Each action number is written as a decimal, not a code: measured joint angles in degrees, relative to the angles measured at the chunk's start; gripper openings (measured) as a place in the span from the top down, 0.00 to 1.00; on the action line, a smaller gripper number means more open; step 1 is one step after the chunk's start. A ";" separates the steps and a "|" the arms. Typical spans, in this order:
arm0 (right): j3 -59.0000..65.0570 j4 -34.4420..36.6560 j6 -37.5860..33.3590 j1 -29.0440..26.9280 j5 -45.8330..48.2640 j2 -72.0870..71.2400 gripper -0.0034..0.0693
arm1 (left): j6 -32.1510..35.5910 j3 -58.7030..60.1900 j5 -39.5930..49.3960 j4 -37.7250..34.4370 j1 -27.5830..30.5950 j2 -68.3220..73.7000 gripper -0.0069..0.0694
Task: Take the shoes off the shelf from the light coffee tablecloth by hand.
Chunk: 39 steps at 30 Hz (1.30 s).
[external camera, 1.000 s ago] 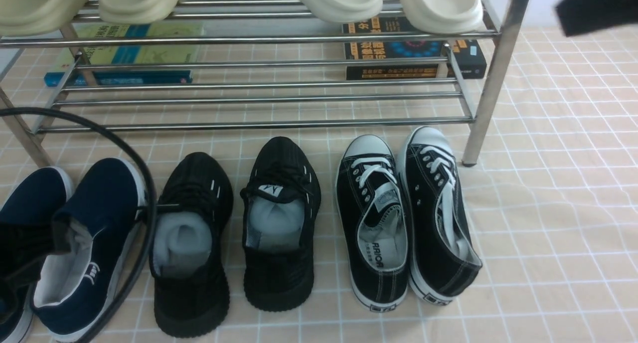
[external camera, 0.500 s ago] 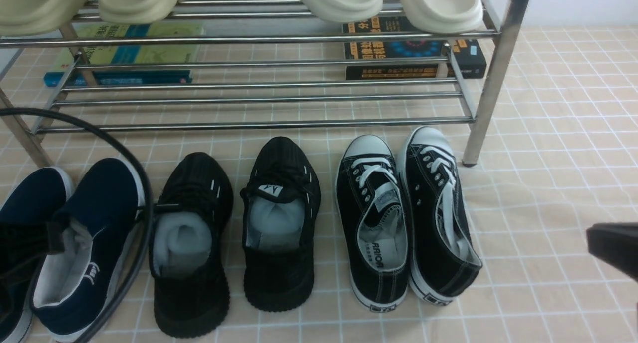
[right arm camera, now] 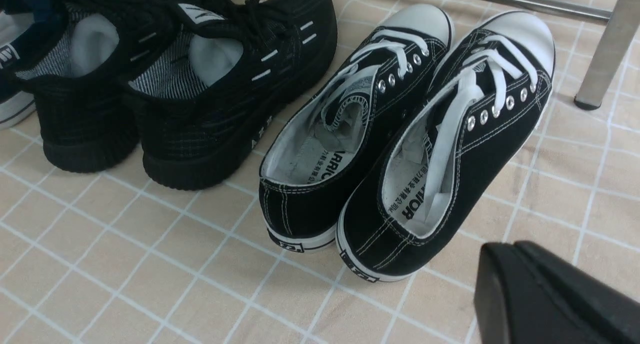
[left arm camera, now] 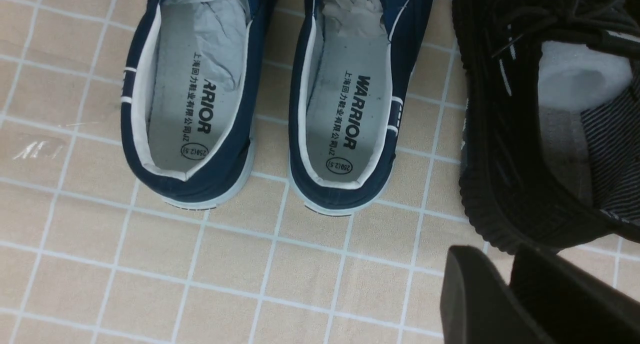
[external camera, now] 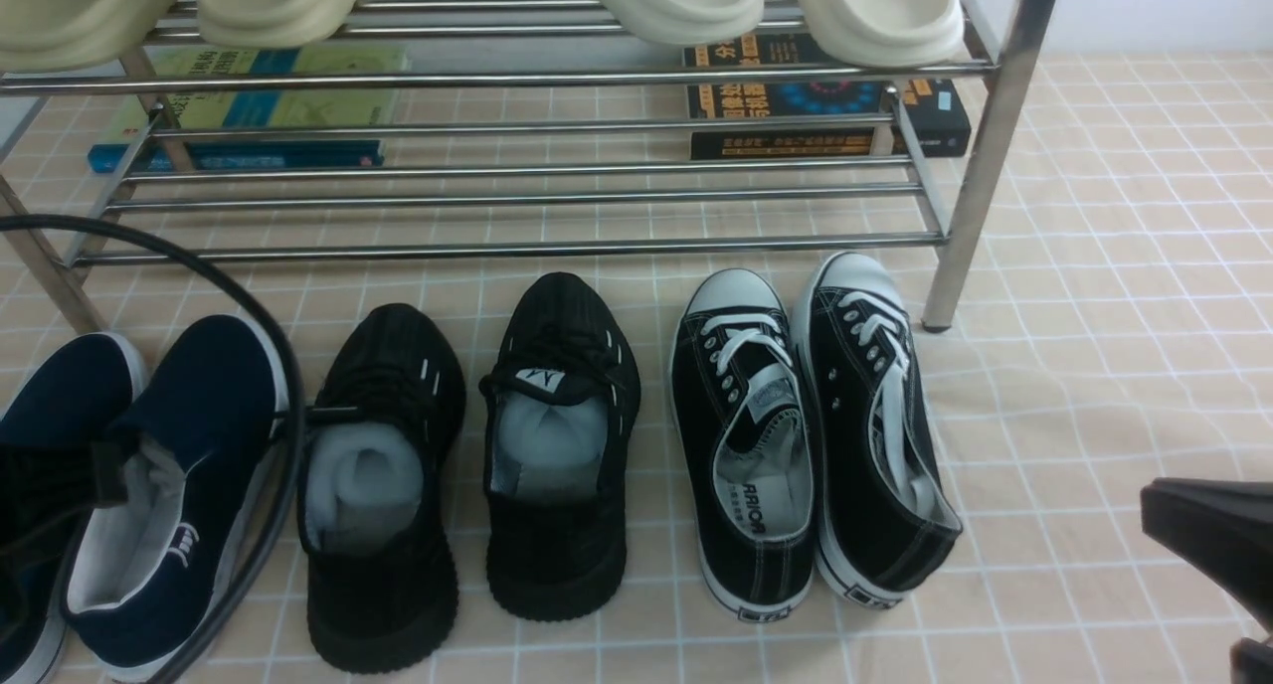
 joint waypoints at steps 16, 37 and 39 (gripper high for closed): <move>1.62 0.05 -0.06 -0.73 0.22 -3.72 0.94 | 0.00 0.00 0.00 6.07 0.00 0.00 0.70; 27.33 -0.20 -0.11 -32.27 1.10 -37.12 0.91 | 0.00 -0.65 -0.88 6.85 0.00 -0.99 0.91; 27.33 0.02 -0.11 -31.94 1.18 -37.17 0.91 | 0.00 -1.36 -0.38 6.85 0.00 -1.60 0.91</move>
